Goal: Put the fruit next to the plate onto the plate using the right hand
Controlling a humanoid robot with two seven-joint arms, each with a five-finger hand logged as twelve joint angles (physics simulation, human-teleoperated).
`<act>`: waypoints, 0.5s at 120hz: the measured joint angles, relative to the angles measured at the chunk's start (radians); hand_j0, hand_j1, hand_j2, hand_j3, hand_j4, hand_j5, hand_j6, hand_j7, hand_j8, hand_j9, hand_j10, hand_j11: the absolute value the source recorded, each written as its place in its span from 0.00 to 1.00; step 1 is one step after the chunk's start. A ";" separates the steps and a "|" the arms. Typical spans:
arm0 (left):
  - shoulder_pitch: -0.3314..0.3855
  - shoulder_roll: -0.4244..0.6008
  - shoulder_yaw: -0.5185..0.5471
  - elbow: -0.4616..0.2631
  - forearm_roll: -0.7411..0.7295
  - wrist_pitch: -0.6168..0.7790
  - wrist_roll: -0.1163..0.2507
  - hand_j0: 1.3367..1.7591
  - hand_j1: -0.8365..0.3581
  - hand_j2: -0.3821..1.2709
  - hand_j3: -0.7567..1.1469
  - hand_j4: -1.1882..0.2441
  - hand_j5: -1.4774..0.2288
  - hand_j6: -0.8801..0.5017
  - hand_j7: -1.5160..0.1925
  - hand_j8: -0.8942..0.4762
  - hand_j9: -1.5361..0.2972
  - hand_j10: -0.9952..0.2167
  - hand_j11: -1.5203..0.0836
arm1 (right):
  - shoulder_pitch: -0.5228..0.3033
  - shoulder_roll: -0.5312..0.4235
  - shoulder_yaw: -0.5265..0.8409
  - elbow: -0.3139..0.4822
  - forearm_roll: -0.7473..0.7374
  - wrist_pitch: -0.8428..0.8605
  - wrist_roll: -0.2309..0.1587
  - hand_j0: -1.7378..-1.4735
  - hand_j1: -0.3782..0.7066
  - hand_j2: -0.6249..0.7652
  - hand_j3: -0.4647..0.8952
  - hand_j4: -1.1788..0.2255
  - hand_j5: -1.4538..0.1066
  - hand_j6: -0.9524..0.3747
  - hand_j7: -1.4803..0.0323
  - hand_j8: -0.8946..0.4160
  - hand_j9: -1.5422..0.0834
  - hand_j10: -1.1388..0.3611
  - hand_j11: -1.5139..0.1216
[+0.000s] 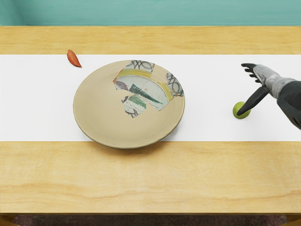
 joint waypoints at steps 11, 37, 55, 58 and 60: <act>0.000 0.000 0.000 0.000 0.000 0.000 0.000 0.76 0.99 0.23 0.40 0.83 0.87 0.64 0.89 0.65 0.84 0.82 0.95 | -0.002 0.030 -0.037 -0.005 -0.053 -0.085 -0.001 0.30 0.09 0.44 0.34 0.79 0.88 0.67 0.93 0.63 0.90 0.72 0.88; 0.000 0.000 0.000 0.000 0.000 0.000 0.000 0.76 0.99 0.23 0.40 0.83 0.87 0.64 0.89 0.65 0.84 0.82 0.95 | -0.010 0.101 -0.124 -0.042 -0.103 -0.207 -0.001 0.30 0.12 0.44 0.34 0.77 0.86 0.65 0.90 0.61 0.88 0.70 0.86; 0.000 0.000 0.000 0.000 0.000 0.000 0.000 0.76 0.99 0.23 0.40 0.83 0.87 0.64 0.89 0.65 0.84 0.82 0.95 | -0.012 0.123 -0.171 -0.074 -0.109 -0.222 -0.001 0.30 0.18 0.43 0.34 0.74 0.81 0.61 0.86 0.57 0.83 0.66 0.81; 0.000 0.000 0.000 0.000 0.000 0.000 0.000 0.76 0.99 0.23 0.40 0.83 0.87 0.64 0.89 0.65 0.84 0.82 0.95 | -0.012 0.124 -0.176 -0.076 -0.109 -0.223 -0.001 0.30 0.20 0.43 0.34 0.72 0.80 0.59 0.84 0.56 0.82 0.65 0.80; 0.000 0.000 0.000 0.000 0.000 0.000 0.000 0.76 0.99 0.23 0.40 0.83 0.87 0.64 0.89 0.65 0.84 0.82 0.95 | -0.012 0.125 -0.179 -0.078 -0.109 -0.224 -0.001 0.30 0.21 0.43 0.34 0.72 0.79 0.59 0.83 0.55 0.81 0.65 0.79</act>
